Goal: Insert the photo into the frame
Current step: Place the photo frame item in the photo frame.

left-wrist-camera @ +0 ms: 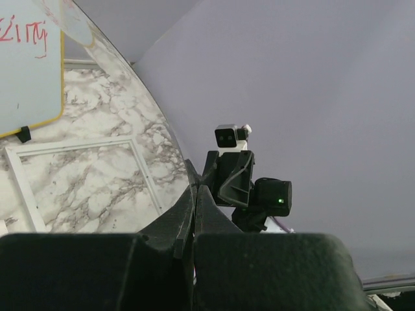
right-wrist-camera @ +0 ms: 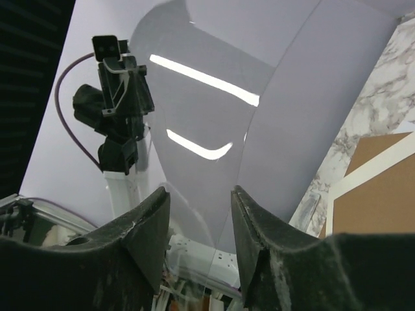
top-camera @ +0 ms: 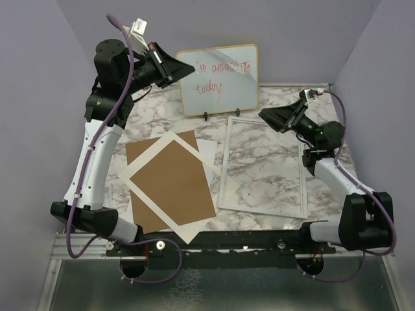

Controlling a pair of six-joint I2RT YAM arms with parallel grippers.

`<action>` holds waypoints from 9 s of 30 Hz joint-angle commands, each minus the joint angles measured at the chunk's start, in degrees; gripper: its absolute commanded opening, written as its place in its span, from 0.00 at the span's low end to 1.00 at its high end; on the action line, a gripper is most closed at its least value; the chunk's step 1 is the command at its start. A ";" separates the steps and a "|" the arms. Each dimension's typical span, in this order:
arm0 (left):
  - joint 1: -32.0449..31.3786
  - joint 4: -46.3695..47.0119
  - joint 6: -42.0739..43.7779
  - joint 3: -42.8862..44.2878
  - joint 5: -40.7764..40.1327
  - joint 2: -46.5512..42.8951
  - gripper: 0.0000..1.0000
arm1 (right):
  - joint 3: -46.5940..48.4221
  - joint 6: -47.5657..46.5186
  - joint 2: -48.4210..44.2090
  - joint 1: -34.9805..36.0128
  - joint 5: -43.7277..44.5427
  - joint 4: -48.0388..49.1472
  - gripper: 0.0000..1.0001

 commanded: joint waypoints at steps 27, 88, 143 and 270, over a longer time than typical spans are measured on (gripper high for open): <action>3.36 -1.32 3.40 -10.91 7.45 -2.75 0.00 | 3.96 0.06 1.82 -1.90 -4.82 8.56 0.57; -12.22 7.29 20.89 -25.73 -13.84 31.45 0.55 | 9.15 -70.00 7.11 -9.39 39.43 -88.20 0.01; -14.83 6.39 22.27 -16.96 -14.25 42.52 0.40 | 6.10 -70.50 6.55 -9.37 45.76 -88.91 0.01; -14.53 2.85 28.49 -13.59 -34.32 48.83 0.03 | 16.32 -74.48 13.97 -9.38 19.92 -103.62 0.01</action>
